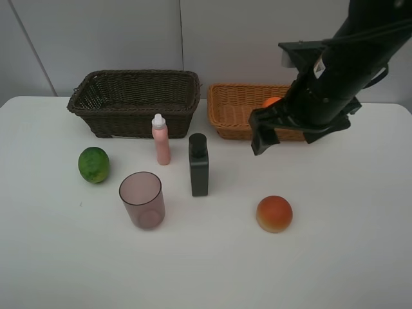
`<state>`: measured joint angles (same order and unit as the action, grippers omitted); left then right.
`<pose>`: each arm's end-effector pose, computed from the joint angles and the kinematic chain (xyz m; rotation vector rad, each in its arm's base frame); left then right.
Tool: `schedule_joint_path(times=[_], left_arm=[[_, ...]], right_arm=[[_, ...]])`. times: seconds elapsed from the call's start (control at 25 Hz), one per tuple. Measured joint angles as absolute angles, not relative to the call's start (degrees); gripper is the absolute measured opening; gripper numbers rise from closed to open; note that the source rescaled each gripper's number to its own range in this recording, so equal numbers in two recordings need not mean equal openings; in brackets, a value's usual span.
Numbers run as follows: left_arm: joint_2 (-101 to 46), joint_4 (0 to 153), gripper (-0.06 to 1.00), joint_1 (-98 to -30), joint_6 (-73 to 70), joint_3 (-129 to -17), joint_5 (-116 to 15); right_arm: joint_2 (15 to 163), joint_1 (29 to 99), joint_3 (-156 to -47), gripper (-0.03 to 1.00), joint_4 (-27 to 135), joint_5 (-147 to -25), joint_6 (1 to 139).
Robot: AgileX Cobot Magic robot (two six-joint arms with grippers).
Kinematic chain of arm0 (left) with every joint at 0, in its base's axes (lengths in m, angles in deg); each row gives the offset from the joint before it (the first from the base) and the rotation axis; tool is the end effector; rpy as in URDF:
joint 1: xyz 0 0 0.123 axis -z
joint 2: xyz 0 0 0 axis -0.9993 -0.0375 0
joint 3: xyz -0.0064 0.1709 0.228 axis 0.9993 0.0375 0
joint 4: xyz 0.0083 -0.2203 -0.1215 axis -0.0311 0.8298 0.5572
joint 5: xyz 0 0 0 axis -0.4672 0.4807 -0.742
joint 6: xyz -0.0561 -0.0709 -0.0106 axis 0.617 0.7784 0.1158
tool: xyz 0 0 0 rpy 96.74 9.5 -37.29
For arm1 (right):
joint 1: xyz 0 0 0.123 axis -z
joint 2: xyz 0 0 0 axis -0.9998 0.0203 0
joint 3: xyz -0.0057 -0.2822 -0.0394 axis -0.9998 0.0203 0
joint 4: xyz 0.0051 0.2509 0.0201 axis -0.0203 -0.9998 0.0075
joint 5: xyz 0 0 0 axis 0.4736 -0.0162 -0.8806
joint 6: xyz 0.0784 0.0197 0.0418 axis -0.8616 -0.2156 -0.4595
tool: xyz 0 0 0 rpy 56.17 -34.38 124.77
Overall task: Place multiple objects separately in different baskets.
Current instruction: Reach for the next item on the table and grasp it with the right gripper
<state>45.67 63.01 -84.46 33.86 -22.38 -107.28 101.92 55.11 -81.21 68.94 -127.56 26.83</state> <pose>-0.0063 0.0009 0.2779 0.0287 2.0390 -0.0497 0.2460 0.1535 0.2513 -0.4217 2.7794 0.0637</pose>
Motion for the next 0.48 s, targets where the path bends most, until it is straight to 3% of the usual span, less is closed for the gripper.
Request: schedule_joint_path(times=[0.48], left_arm=[[45.67,63.01,0.95,-84.46,33.86,-22.38,-107.28]], right_arm=[[97.82,45.84,-69.75,1.00,68.13,-122.64,14.51]])
